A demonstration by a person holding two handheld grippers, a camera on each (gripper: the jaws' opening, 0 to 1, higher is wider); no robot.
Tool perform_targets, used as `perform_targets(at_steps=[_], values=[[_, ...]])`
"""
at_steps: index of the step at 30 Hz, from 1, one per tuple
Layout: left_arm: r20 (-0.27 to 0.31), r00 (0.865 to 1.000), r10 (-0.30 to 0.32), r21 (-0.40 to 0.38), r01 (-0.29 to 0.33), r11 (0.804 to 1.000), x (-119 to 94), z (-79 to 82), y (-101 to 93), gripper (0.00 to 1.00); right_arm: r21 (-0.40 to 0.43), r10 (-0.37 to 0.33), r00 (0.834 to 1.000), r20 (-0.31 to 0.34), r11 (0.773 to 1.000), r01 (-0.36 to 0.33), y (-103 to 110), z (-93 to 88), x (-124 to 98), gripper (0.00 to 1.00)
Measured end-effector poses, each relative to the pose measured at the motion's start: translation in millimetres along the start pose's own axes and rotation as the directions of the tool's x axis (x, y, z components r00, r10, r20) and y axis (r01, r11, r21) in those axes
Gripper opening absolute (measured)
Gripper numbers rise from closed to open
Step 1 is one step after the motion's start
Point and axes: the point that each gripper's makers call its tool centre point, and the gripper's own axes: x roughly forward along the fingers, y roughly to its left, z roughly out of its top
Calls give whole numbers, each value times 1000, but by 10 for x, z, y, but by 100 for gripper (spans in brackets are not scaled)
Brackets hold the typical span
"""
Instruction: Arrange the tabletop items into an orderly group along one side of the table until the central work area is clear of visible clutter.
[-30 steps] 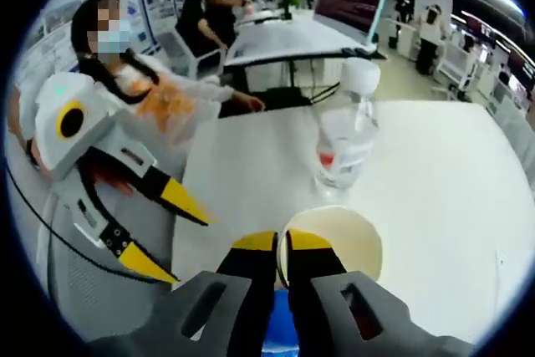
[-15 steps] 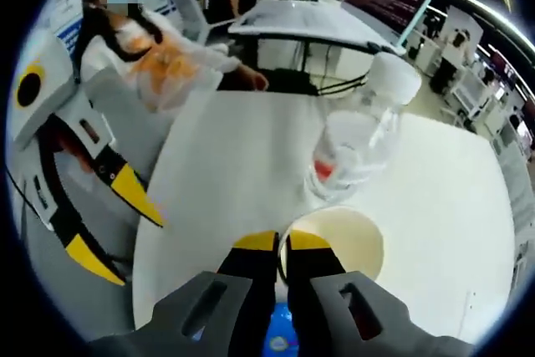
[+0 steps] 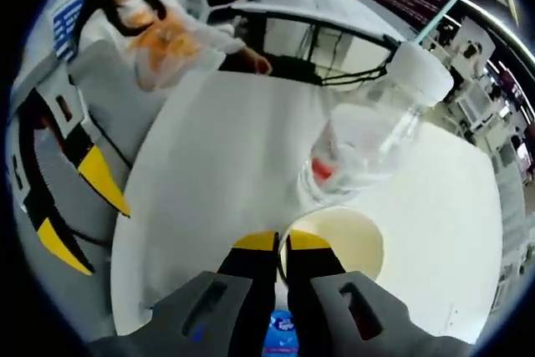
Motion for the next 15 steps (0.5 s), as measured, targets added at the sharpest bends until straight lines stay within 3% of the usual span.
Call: perform_targets(at_steps=[15], values=[[5, 1000, 4, -19, -4, 1000, -12, -11, 37, 32, -53, -23, 999, -50, 998, 21, -119, -88, 85, 1]])
